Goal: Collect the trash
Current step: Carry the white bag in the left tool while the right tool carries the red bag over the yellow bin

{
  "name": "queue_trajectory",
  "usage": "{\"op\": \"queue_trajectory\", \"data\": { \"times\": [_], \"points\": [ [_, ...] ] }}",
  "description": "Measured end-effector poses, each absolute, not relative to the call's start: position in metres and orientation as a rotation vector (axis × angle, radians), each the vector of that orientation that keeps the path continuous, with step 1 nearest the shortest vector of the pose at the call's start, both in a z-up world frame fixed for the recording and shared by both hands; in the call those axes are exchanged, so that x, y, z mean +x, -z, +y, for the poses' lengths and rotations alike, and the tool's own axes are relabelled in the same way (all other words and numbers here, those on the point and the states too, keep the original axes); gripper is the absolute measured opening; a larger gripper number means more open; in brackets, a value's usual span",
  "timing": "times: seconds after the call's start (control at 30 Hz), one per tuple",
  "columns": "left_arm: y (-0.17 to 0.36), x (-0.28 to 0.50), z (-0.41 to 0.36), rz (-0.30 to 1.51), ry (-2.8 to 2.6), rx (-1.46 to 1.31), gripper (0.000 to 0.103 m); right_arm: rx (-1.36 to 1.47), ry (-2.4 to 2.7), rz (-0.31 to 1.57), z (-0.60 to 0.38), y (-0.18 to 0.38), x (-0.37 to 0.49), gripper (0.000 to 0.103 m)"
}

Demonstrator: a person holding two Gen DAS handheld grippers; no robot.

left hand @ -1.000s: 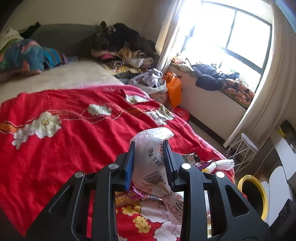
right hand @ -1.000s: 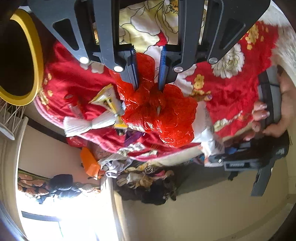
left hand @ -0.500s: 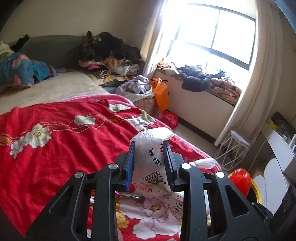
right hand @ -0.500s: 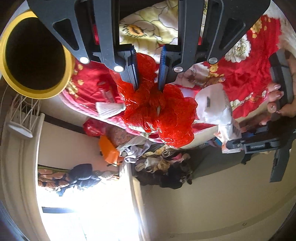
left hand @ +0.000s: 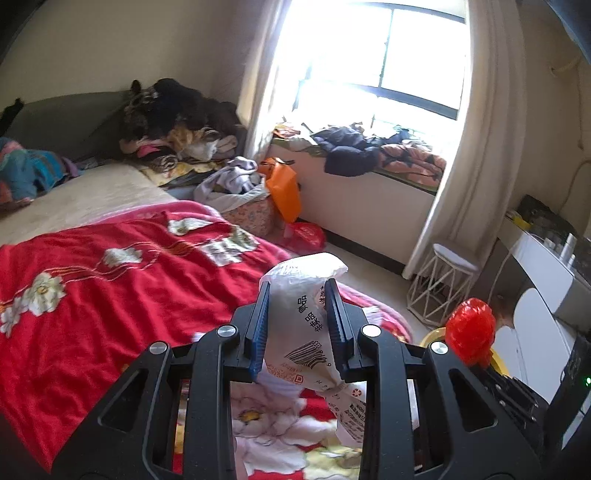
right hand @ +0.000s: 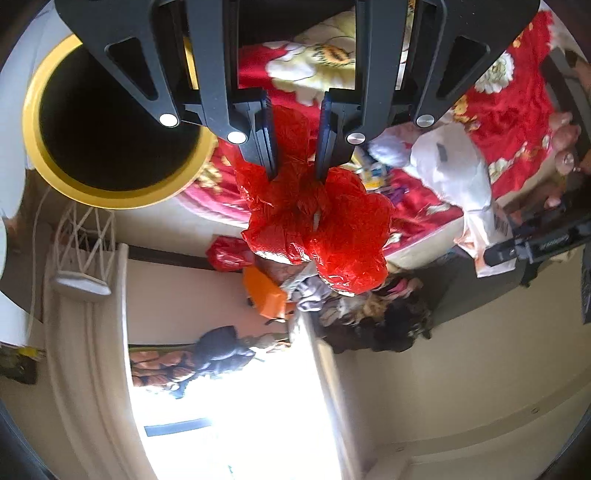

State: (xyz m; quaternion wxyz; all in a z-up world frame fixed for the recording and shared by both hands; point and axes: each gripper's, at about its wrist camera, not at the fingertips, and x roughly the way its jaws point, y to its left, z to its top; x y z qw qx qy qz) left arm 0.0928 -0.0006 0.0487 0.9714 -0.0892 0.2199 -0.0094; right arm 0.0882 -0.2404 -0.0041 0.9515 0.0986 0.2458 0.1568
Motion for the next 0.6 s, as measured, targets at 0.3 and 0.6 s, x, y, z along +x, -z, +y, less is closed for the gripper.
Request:
{"op": "queue_trajectory", "data": {
  "times": [0.3,0.6],
  "points": [
    [-0.04,0.115,-0.059,0.452,0.113,-0.122,0.023,0.278,-0.167,0.504,-0.299,0.017,0.096,0.019],
    [-0.025,0.14,-0.116,0.466,0.182,-0.074,0.023,0.358,-0.016,0.528,-0.349,0.036,0.099,0.019]
  ]
}}
